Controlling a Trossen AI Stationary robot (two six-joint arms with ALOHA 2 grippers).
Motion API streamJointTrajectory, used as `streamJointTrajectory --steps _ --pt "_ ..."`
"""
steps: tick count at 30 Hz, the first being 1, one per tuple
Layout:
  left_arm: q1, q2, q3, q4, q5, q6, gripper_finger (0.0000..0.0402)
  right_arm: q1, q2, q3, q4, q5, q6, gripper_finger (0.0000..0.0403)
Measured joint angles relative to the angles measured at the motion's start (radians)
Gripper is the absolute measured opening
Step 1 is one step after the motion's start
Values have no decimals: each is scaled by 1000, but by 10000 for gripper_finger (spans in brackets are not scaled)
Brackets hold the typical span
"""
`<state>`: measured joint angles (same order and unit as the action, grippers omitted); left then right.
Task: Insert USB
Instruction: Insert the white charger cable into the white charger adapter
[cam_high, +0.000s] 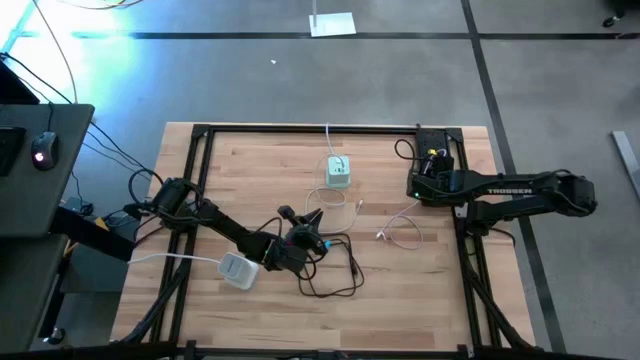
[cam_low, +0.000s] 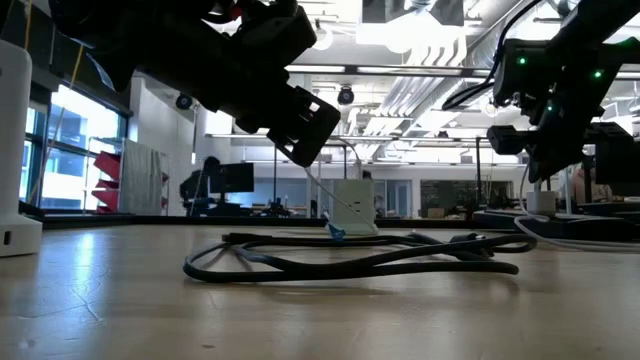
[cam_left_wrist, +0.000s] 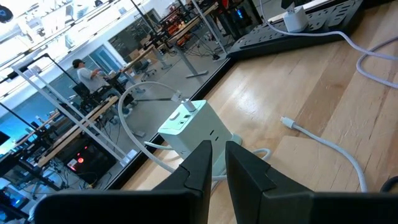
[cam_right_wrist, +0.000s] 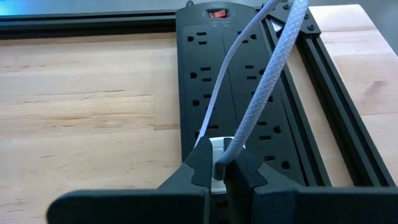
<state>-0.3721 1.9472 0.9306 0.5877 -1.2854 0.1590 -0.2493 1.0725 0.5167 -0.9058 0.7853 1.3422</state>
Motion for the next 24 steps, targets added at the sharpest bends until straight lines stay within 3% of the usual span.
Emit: streamJointTrajectory --steps 11,17,24 --pt "0 0 0 0 0 -1 25 -4 -21 47 -49 -27 -89 0" --pt "0 0 0 0 1 -1 25 -85 -31 126 -107 -64 -187 0" --pt "0 0 0 0 25 -2 25 -152 -31 76 -31 -125 -236 0"
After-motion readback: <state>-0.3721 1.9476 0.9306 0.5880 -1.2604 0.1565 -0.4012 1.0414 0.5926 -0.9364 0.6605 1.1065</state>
